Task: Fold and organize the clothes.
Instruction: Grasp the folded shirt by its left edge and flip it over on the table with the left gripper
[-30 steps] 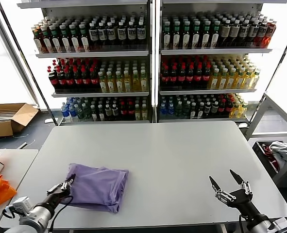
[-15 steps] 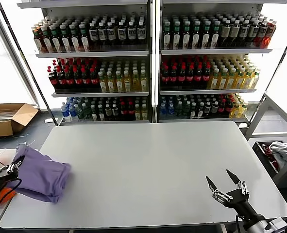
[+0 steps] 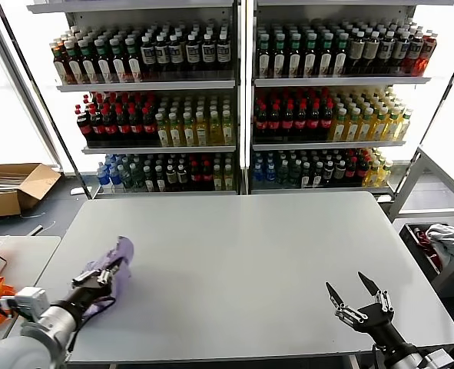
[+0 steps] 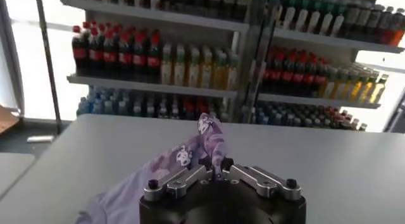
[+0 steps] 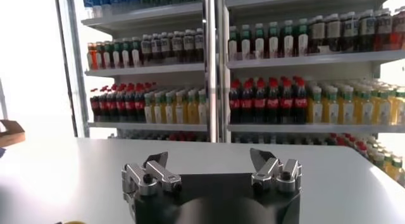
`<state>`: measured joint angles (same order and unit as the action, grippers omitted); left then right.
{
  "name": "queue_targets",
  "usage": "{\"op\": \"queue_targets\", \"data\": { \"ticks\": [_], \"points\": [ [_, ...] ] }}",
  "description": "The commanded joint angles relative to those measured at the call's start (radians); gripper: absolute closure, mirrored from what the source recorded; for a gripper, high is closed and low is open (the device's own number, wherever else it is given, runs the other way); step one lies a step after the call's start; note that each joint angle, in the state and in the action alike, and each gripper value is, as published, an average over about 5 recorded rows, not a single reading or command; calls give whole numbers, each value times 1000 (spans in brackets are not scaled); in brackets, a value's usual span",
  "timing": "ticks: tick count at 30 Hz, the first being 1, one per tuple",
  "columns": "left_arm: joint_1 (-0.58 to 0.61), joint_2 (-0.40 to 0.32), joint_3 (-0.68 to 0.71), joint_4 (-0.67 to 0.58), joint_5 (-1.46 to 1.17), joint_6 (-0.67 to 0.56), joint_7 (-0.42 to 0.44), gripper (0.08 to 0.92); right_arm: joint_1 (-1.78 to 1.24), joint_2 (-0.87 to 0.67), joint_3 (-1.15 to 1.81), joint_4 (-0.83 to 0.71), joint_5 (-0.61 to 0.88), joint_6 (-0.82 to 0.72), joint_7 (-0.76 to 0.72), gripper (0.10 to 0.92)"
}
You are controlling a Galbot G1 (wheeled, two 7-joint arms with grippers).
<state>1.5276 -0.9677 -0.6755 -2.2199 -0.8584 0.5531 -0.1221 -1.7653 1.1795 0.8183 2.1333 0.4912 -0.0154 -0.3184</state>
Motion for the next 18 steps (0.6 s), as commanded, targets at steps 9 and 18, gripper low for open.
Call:
{"op": "queue_targets", "data": {
  "ticks": [9,18],
  "points": [
    [-482,-228,751,260,-70,-83,-191,877,0,8,-22,22,4,-47,15,203],
    [-491,-265,719,251,-132,-172,-203,861,63,-30,-121,30,57,-120,92,203]
  ]
}}
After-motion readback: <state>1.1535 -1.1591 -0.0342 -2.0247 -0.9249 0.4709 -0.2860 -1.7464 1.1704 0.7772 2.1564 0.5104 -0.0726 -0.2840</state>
